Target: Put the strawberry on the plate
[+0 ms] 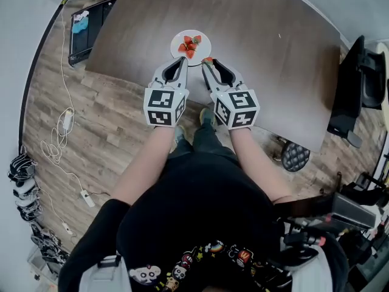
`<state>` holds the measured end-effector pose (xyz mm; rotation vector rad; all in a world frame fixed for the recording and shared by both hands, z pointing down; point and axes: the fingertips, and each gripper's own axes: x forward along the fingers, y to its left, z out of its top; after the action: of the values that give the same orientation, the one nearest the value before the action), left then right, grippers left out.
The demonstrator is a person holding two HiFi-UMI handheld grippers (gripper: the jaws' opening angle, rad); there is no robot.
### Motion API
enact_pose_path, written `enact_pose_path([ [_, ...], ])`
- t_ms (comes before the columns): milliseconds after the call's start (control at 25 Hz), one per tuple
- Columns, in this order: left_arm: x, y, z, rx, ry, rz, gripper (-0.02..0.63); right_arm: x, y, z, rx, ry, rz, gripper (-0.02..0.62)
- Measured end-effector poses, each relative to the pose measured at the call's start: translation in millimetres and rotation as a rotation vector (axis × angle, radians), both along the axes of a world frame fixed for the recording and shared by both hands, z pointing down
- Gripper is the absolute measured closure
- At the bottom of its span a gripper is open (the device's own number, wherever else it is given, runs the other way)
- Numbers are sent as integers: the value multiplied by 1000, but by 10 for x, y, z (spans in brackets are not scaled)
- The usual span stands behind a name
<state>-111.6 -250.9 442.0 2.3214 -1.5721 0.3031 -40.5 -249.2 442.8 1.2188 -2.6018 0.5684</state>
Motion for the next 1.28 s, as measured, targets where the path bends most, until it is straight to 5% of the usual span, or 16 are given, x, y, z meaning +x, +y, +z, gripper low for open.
enact_pose_path([
  [760,-20,-360,724,-163,5,-171,618,-240,-647,1094,-156,90,-239,476],
  [1280,-137,-414,827,-176,30,-241,618,-311,-712,1418,-171,220,-325,476],
])
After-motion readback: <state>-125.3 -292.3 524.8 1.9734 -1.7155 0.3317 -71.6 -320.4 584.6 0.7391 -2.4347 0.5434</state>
